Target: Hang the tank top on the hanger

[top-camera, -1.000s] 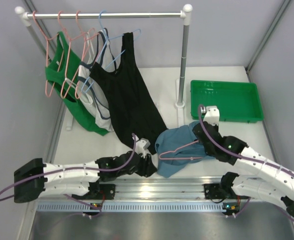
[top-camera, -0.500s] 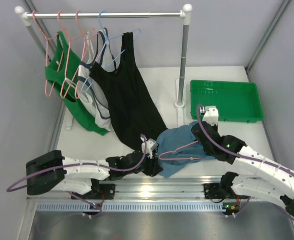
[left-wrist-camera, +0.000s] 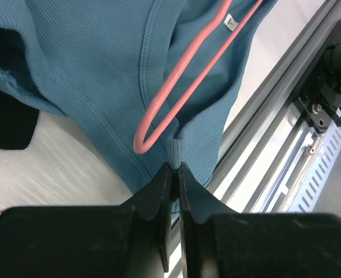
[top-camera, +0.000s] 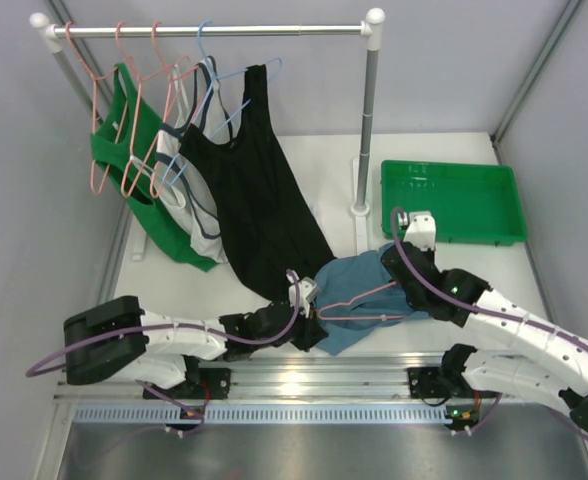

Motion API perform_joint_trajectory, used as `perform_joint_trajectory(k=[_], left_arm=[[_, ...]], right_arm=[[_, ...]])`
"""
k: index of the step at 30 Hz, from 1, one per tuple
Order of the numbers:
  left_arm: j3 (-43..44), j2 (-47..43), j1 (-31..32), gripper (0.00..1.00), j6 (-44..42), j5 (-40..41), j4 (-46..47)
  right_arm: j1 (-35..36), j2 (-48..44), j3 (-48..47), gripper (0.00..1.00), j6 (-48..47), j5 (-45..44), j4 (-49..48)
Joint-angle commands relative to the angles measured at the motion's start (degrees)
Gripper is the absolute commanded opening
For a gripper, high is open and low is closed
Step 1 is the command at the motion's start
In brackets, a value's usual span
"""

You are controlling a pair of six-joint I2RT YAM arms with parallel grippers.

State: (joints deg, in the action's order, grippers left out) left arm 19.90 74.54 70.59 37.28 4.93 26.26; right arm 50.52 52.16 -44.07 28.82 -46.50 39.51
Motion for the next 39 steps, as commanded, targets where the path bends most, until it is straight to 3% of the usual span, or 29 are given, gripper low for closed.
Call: perform_joint_trajectory(k=[1, 9, 27, 32, 39], left_arm=[[-1.09, -0.45, 0.16, 0.10, -1.07, 0.26, 5.99], [-2.85, -3.26, 0.08, 0.00, -0.98, 3.77, 3.89], [-6.63, -17.41, 0.08, 0.00, -1.76, 12.91, -4.55], [-4.70, -17.33, -0.01, 0.00, -3.96, 14.05, -5.78], [4.51, -16.01, -0.71, 0.00, -11.17, 13.97, -11.04]], right_arm=[[0.81, 0.13, -3.03, 0.00, 0.54, -2.01, 1.19], [0.89, 0.13, -2.60, 0.00, 0.62, -2.54, 1.98], [0.89, 0.40, -3.03, 0.00, 0.36, -2.19, 2.59], [0.89, -0.04, -3.65, 0.00, -0.51, -0.35, 2.07], [0.89, 1.27, -6.63, 0.00, -2.54, 1.06, 1.98]])
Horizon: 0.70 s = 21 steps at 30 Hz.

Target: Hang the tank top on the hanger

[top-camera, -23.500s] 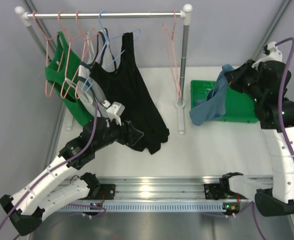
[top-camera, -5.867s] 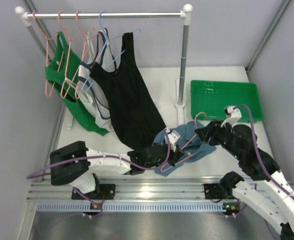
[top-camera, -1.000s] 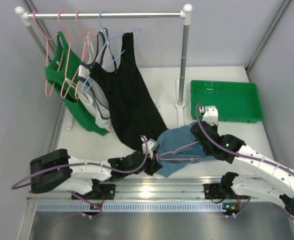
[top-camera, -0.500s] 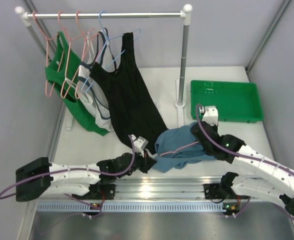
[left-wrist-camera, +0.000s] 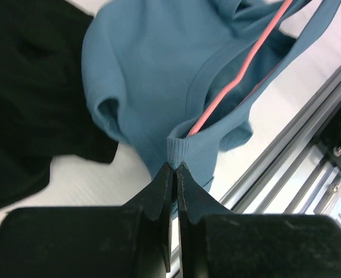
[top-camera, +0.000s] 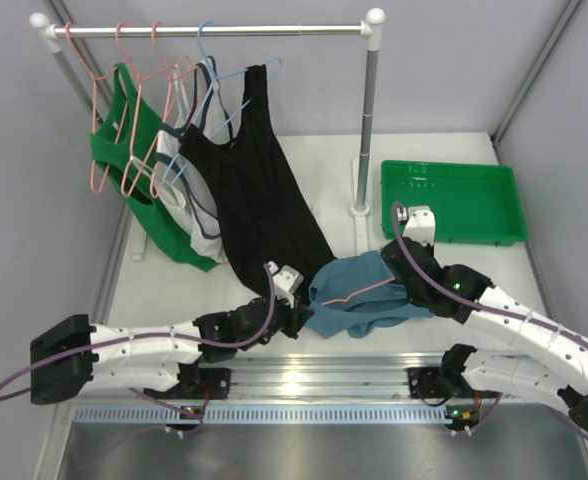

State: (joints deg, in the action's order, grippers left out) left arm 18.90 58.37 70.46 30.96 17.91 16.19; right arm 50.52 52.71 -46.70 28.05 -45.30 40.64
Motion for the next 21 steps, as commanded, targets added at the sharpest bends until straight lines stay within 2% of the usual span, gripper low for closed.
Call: perform_joint_trajectory(k=[1, 6, 21], left_arm=[[6.50, 0.78, -0.58, 0.00, -6.34, 0.81, -1.50], [10.72, 1.74, -1.37, 0.00, -9.33, -0.50, -4.05], [25.92, 10.97, -6.29, 0.00, -19.00, -17.02, -10.82]], right_arm=[[0.89, 1.43, -4.36, 0.00, -1.86, -0.31, 1.02], [0.98, 2.84, -6.39, 0.00, -1.69, -0.23, 2.34], [1.86, 4.51, -14.38, 0.00, -3.71, 2.15, 2.86]])
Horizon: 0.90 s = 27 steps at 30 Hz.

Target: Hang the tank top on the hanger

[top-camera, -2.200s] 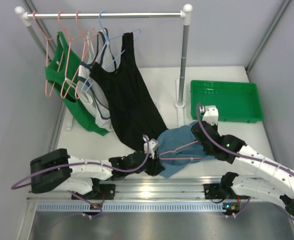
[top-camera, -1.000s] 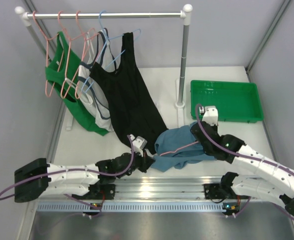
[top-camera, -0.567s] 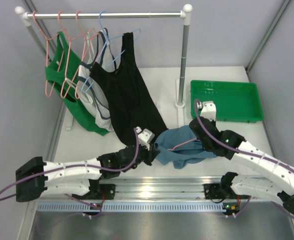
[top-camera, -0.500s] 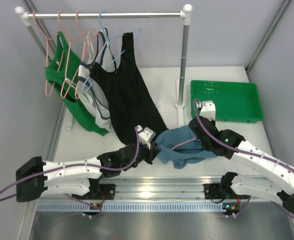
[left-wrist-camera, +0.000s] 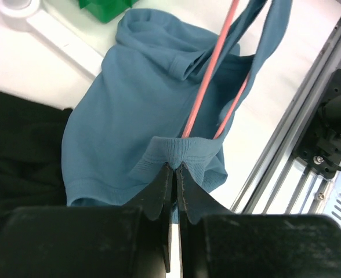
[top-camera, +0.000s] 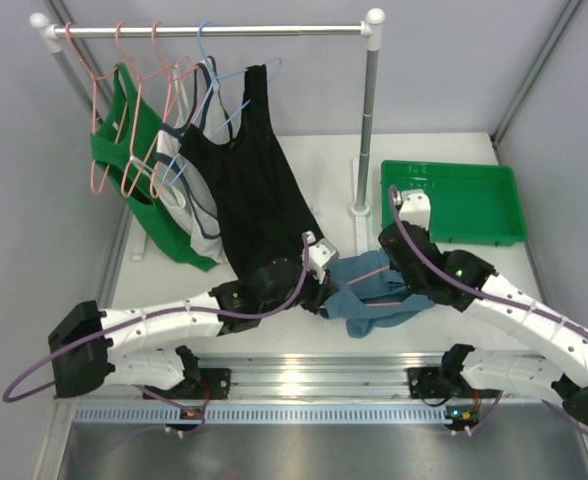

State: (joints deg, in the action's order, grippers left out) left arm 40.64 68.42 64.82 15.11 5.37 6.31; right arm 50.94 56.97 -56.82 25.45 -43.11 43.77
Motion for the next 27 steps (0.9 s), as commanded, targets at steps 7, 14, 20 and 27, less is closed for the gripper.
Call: perform_joint_trajectory(k=[7, 14, 20, 27], left_arm=[[10.42, 4.08, -2.67, 0.05, -4.65, -8.96, -3.40], [12.88, 3.56, -4.35, 0.34, -5.44, -12.30, -4.81], [14.55, -0.91, -6.54, 0.47, -8.07, -14.23, -7.87], [17.71, -3.74, -10.76, 0.48, -11.68, -21.15, -14.11]], right_arm=[[1.80, 2.44, -8.83, 0.00, -2.16, -0.31, 0.97], [2.15, 4.29, -12.79, 0.00, -3.56, -1.80, 3.08], [2.06, 4.47, -15.51, 0.00, -6.20, -1.71, 3.34], [2.15, 4.29, -18.24, 0.00, -8.66, -0.22, 3.17]])
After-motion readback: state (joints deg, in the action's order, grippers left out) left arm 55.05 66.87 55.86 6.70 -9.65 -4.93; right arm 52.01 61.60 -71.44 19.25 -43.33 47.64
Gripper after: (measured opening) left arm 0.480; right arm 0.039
